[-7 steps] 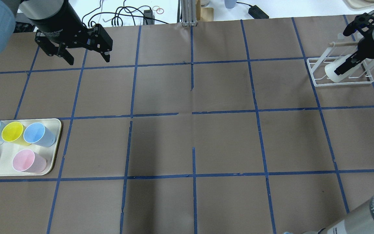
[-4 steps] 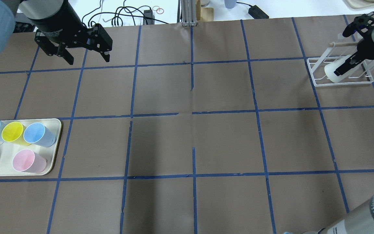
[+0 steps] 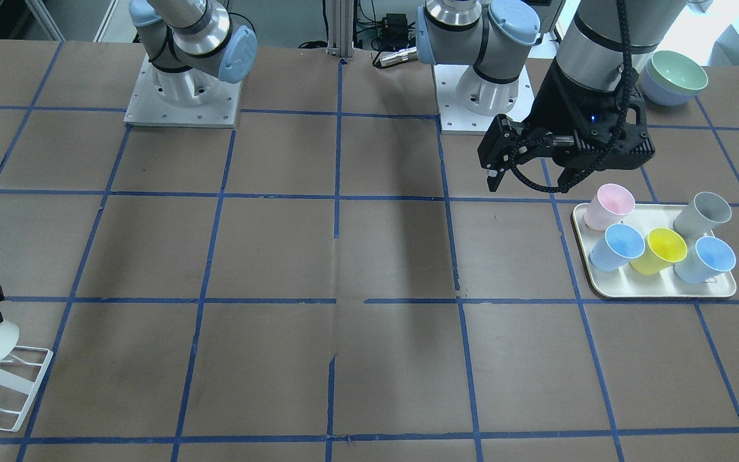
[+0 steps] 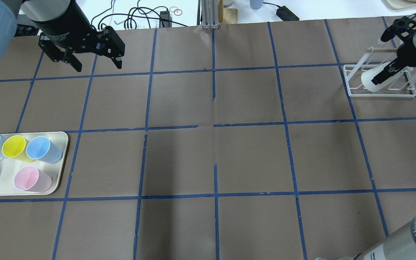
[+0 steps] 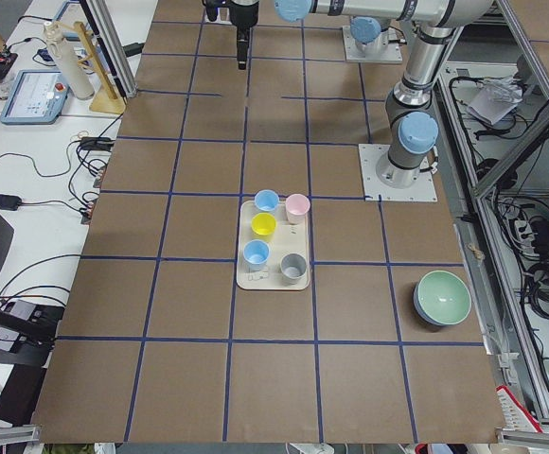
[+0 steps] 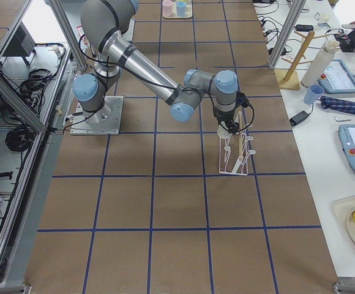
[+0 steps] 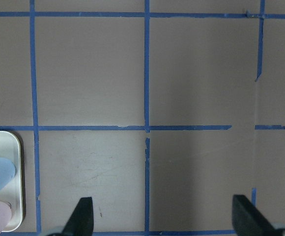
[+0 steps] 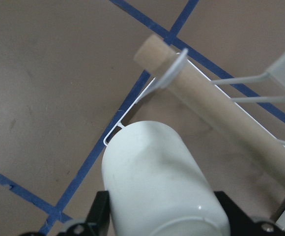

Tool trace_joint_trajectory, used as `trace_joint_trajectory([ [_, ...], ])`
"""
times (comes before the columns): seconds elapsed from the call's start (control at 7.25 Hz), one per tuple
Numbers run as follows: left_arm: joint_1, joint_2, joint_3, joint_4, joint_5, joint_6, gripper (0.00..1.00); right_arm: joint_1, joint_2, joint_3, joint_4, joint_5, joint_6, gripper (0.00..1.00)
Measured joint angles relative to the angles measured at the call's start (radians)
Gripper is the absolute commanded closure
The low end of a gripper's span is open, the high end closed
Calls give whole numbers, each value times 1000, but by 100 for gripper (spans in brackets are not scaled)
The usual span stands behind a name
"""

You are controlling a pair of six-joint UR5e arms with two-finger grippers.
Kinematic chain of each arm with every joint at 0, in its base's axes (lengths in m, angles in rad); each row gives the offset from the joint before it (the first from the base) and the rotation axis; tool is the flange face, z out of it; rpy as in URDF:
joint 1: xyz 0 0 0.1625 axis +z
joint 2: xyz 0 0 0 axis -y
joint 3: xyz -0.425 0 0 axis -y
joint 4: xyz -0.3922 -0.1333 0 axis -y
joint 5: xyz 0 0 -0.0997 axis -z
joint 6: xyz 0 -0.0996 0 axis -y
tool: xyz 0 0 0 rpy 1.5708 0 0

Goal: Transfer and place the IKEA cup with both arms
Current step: 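Close the right gripper on the white cup and slide it off the rack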

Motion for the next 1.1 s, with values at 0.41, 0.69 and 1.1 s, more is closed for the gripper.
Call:
trace_joint_trajectory([
  [0.41, 0, 0, 0, 0, 0, 0, 0, 0, -8, -2, 3, -5, 0, 81],
  [0.69, 0, 0, 0, 0, 0, 0, 0, 0, -17, -7, 15, -27, -1, 81],
  [1.1, 0, 0, 0, 0, 0, 0, 0, 0, -30, -75, 136, -36, 0, 81],
])
